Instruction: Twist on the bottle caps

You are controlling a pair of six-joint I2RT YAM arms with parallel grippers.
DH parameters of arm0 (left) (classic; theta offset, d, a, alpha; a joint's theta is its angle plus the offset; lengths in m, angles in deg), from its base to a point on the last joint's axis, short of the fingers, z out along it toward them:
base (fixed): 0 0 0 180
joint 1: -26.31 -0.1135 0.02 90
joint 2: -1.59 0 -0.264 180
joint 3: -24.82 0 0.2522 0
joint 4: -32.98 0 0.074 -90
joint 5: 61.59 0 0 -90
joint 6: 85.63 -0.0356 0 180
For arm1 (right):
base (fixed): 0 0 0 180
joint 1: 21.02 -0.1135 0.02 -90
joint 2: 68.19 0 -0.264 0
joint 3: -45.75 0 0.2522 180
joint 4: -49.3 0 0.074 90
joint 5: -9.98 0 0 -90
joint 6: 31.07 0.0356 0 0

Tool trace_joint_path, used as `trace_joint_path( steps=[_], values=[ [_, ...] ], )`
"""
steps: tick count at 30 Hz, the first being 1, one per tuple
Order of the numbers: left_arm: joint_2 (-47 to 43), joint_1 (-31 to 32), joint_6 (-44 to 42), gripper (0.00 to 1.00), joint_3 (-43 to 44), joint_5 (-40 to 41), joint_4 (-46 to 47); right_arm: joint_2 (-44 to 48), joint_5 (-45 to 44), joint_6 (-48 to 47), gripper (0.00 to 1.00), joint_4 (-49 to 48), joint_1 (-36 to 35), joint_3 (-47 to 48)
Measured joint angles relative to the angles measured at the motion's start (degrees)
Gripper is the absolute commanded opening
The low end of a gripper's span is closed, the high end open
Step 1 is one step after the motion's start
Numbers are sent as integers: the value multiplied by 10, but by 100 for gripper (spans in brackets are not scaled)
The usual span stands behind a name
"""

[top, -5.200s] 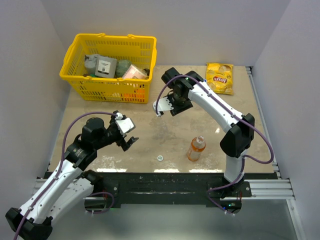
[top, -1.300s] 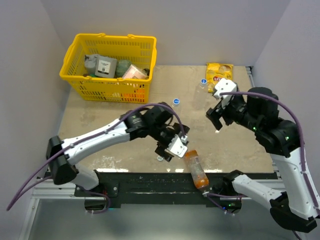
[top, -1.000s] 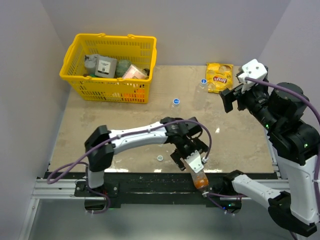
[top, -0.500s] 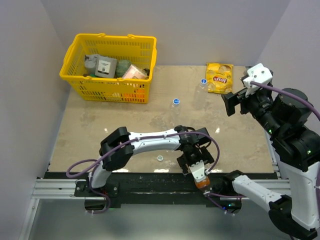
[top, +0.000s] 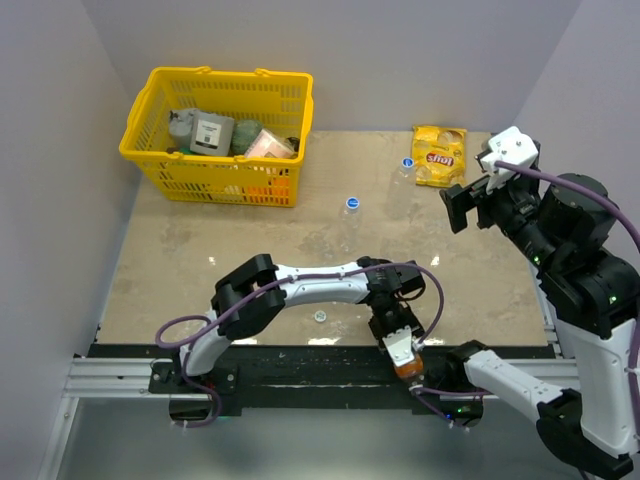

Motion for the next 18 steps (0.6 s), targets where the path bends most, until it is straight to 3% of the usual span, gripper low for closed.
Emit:
trace_joint_path(
  steps=[4, 7, 10, 13, 18],
  values=[
    [3, -1, 7, 28, 2, -7, -1, -2, 0, 0, 94, 3, 1, 0],
    [0, -9, 33, 24, 2, -10, -5, -2, 0, -4, 94, 3, 3, -1],
    [-38, -28, 82, 9, -31, -13, 4, -5, 0, -10, 94, 2, 3, -2],
    [-149, -70, 159, 0, -98, -9, 16, -12, 2, -16, 94, -3, 3, -8],
    [-417, -134, 311, 0, -159, 30, 76, -13, 23, -34, 91, -16, 3, -68]
  ],
)
